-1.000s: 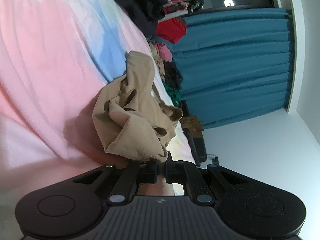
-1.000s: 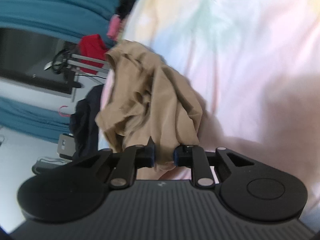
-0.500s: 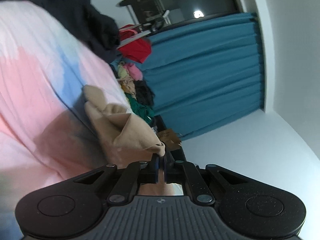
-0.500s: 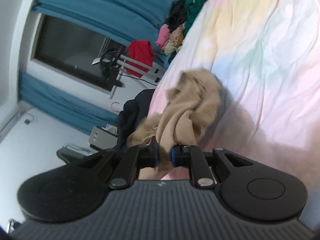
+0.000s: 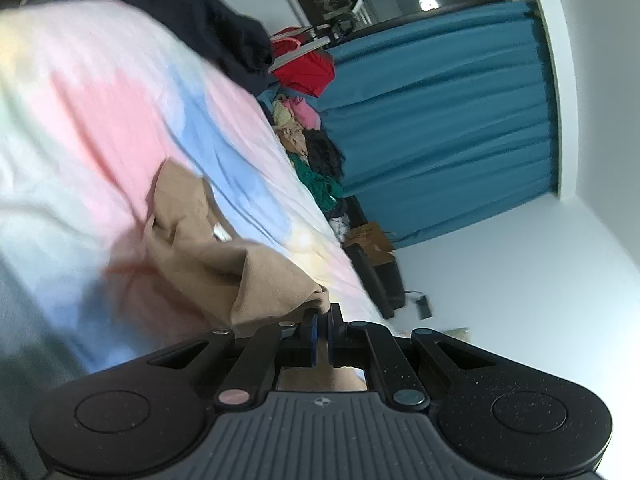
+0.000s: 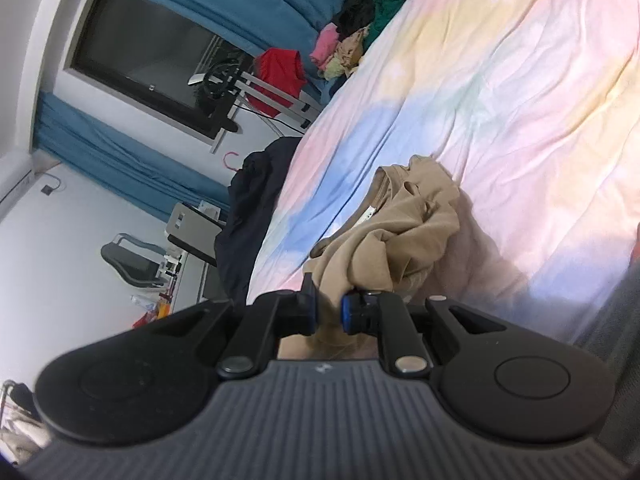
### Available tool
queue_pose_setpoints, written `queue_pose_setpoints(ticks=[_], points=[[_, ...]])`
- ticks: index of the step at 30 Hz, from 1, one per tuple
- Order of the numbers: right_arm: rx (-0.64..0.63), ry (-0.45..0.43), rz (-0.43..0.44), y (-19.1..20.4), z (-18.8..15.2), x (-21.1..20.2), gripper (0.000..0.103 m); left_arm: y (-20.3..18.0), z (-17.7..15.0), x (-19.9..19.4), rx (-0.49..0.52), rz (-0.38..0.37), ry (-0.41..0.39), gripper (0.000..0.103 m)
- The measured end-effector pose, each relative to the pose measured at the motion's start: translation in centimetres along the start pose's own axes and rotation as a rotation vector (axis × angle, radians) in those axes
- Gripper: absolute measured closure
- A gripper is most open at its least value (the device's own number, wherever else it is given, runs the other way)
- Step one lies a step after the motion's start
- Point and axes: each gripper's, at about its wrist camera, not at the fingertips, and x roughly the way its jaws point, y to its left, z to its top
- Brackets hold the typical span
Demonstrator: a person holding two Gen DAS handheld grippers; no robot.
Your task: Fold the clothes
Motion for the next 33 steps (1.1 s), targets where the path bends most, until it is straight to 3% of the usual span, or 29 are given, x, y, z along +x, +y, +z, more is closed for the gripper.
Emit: queue_pose_setpoints(ticks=[10, 15, 18, 24, 29, 31, 33], points=[[0.111, 0.04, -0.124, -1.2, 6.0, 13.7, 0.088, 0.1, 7.7, 13.5, 0.034, 0.249, -0.007, 0.098], [0.05, 0.054, -0.173, -1.9, 7.7, 19.2, 0.087, 1.4, 9.8, 19.1, 0.139, 0.313, -0.043, 0.098], [0.007, 0.077, -0.192, -3.9, 8.1, 22.4, 0.086, 4.1, 9.7, 22.2, 0.16, 0.333, -0.058, 0.097], [0.009, 0.117, -0.198, -6.2, 8.0, 25.6, 0.085, 8.4, 9.5, 24.2, 0.115, 0.363, -0.05, 0.095], [-0.025, 0.155, -0.223, -6.0, 8.3, 26.5, 0.084, 7.6, 9.2, 24.9, 0.273, 0.382, -0.045, 0.09], [-0.036, 0.17, -0.217, -6.1, 8.4, 26.7, 0.082, 7.3, 8.8, 25.0, 0.304, 0.389, -0.036, 0.083], [-0.034, 0.175, -0.2, -6.1, 8.4, 26.6, 0.075, 6.8, 8.4, 25.0, 0.329, 0.38, -0.02, 0.061]])
